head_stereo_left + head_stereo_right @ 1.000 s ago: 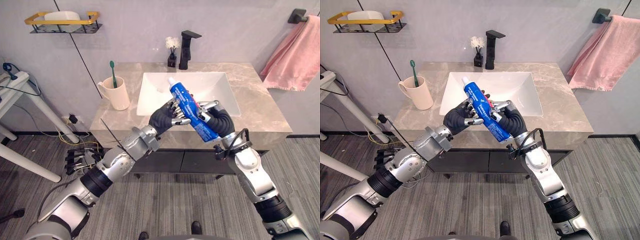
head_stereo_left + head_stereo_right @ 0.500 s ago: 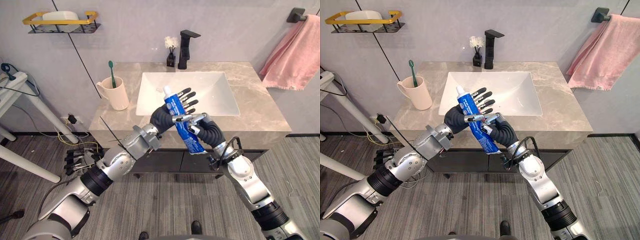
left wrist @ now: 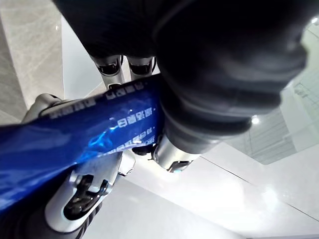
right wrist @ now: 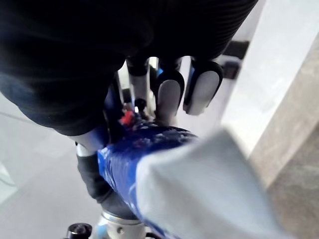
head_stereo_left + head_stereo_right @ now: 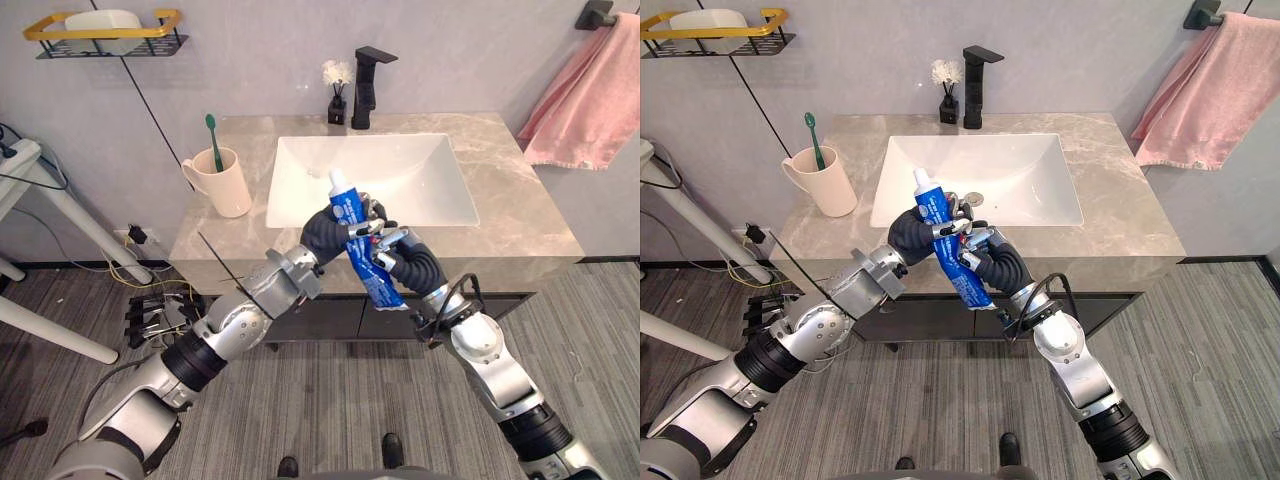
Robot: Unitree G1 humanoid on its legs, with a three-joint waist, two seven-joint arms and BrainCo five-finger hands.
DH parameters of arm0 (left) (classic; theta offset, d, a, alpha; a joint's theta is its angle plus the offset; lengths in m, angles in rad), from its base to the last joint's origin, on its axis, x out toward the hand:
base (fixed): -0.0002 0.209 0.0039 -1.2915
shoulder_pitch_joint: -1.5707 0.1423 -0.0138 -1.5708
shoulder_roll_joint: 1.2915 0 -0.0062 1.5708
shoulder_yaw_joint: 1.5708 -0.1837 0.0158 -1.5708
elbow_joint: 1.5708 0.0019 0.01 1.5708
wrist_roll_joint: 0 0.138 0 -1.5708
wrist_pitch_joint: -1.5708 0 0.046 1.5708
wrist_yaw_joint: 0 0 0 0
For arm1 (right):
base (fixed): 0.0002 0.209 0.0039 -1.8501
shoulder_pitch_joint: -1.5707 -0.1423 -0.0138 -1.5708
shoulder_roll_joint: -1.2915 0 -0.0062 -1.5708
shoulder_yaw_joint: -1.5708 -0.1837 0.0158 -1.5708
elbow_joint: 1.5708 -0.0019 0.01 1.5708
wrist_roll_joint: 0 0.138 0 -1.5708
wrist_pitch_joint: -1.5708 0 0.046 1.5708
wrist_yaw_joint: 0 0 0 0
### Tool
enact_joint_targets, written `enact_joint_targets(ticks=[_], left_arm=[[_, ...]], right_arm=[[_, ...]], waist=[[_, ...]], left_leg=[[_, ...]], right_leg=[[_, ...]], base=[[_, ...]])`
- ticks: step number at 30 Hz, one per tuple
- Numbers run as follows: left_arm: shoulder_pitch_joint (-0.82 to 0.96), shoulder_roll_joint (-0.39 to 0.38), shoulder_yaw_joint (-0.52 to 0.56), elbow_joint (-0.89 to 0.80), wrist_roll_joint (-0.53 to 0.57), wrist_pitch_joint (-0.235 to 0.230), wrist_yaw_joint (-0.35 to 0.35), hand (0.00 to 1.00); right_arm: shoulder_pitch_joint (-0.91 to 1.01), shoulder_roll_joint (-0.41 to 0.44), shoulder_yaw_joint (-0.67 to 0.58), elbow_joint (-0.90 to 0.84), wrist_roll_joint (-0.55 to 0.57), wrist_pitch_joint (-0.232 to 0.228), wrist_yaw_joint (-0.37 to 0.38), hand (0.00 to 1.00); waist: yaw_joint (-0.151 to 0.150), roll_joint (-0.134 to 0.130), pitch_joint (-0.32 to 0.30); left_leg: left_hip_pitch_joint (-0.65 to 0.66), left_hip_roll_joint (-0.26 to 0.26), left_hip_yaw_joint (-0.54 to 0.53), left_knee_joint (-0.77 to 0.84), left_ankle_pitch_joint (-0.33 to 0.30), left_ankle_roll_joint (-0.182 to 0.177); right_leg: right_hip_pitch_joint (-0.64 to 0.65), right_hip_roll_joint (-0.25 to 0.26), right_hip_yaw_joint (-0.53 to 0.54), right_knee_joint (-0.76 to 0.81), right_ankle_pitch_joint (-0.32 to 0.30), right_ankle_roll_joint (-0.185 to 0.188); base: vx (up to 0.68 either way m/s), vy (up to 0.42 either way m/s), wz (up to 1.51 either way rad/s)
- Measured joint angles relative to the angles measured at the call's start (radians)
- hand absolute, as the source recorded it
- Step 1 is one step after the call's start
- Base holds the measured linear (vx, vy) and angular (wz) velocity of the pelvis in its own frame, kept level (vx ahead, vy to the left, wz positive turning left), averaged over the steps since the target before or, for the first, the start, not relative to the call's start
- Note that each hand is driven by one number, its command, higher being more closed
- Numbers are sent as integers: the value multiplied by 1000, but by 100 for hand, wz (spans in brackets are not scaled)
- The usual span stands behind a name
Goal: Organize washtable
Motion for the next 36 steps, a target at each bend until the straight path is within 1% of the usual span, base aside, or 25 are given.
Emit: enact_joint_targets(ticks=[1,2,5,8,9,10,11,12,13,14,15,17,20,21,22,24,26,27,28,30,33,36], left_arm=[[0,-11,5,0,0,0,-1,100],[0,-25,13,0,1,0,-2,100],[-5,-40,20,-1,22,0,-11,100],[-7,-39,44,3,61,0,-29,100],[-6,-35,67,20,79,0,-28,100],[-5,-30,77,31,83,0,-27,100],[-2,-19,99,57,95,0,-24,100],[-1,-15,108,68,103,0,-22,100],[5,-9,128,81,127,0,-11,100],[10,-8,148,88,146,-1,1,100],[13,-8,160,89,162,-1,5,100],[13,-26,215,101,238,-5,26,100],[-1,-49,287,150,331,-23,67,100],[-7,-49,302,164,343,-25,71,100],[-44,-46,334,209,385,-29,90,100],[-124,-18,374,277,436,-36,114,100],[-251,70,409,357,468,-59,134,100],[-281,93,413,374,470,-70,141,100],[-336,142,417,398,469,-96,152,100],[-413,205,442,435,469,-130,160,100],[-483,264,450,496,469,-160,177,100],[-511,286,449,528,471,-167,194,100]], right_arm=[[3,0,-12,-13,-1,1,-8,100],[9,3,-22,-26,-8,2,-9,0],[48,11,-52,-63,-19,9,-7,0],[128,43,-122,-105,-14,19,13,0],[169,79,-196,-116,25,22,12,0],[183,96,-227,-116,52,23,11,0],[213,127,-280,-115,103,24,7,0],[233,141,-298,-114,126,24,7,0],[276,164,-321,-111,210,24,6,0],[323,187,-325,-102,283,27,7,0],[343,200,-324,-92,318,31,9,0],[414,256,-306,-47,405,49,14,0],[467,297,-302,-15,459,77,16,0],[474,300,-303,-15,459,78,16,0],[495,306,-308,-15,466,79,18,0],[531,308,-308,-15,474,83,35,0],[578,314,-301,-15,475,85,46,0],[590,314,-298,-15,475,86,55,0],[607,315,-284,-15,475,87,64,0],[621,320,-254,-15,475,91,80,0],[627,344,-217,-15,473,106,96,0],[627,352,-192,-15,471,106,103,0]], waist=[[0,0,0],[0,0,0],[2,0,0],[-1,0,1],[-3,1,2],[-3,2,3],[-4,3,5],[-5,4,6],[-6,5,9],[-10,5,11],[-11,4,11],[-18,3,13],[-30,-3,18],[-33,-4,21],[-34,-11,28],[-37,-23,36],[-41,-35,43],[-42,-36,43],[-42,-39,45],[-41,-41,45],[-40,-41,45],[-39,-43,46]], left_leg=[[1,0,1,0,0,0],[5,0,4,0,0,0],[13,0,17,0,-3,3],[21,1,29,4,-9,3],[26,1,36,4,-11,3],[28,1,39,5,-12,3],[32,2,49,5,-14,4],[34,2,53,6,-16,4],[35,2,61,10,-20,5],[35,2,65,10,-21,5],[35,2,69,10,-22,5],[39,2,89,10,-28,5],[58,2,124,15,-41,6],[61,2,129,18,-45,8],[66,1,138,29,-54,6],[63,2,149,50,-68,7],[63,1,161,60,-76,9],[62,0,162,60,-76,9],[59,0,162,60,-77,9],[54,0,160,60,-77,9],[51,0,159,60,-77,9],[50,-1,157,60,-77,10]], right_leg=[[0,0,3,0,0,0],[0,1,4,3,0,0],[1,2,13,6,0,0],[1,4,30,8,1,1],[1,5,37,9,1,1],[1,6,39,9,1,1],[1,7,49,9,1,1],[0,8,55,9,1,1],[-2,8,61,8,2,1],[-5,8,66,8,2,2],[-8,9,70,8,4,3],[-14,11,91,6,10,6],[-13,15,123,6,13,10],[-12,15,128,6,14,10],[-10,16,145,6,16,11],[-11,17,159,3,20,11],[-14,17,174,3,22,12],[-15,17,174,3,22,12],[-18,16,174,2,22,12],[-21,16,173,0,22,12],[-23,16,172,0,22,12],[-23,15,171,0,22,12]], base=[[-27,-6,-4],[-22,-5,-6],[-36,-9,-13],[-41,-4,-16],[-37,-7,-14],[-42,-8,-19],[-26,-3,-16],[-28,0,-21],[-19,2,-17],[-15,2,-16],[-6,1,-20],[3,6,-25],[0,14,-33],[-12,21,-35],[-22,19,-30],[-24,17,-28],[-18,11,-18],[-5,6,-5],[0,0,0],[0,0,0],[0,0,0],[0,0,0]])
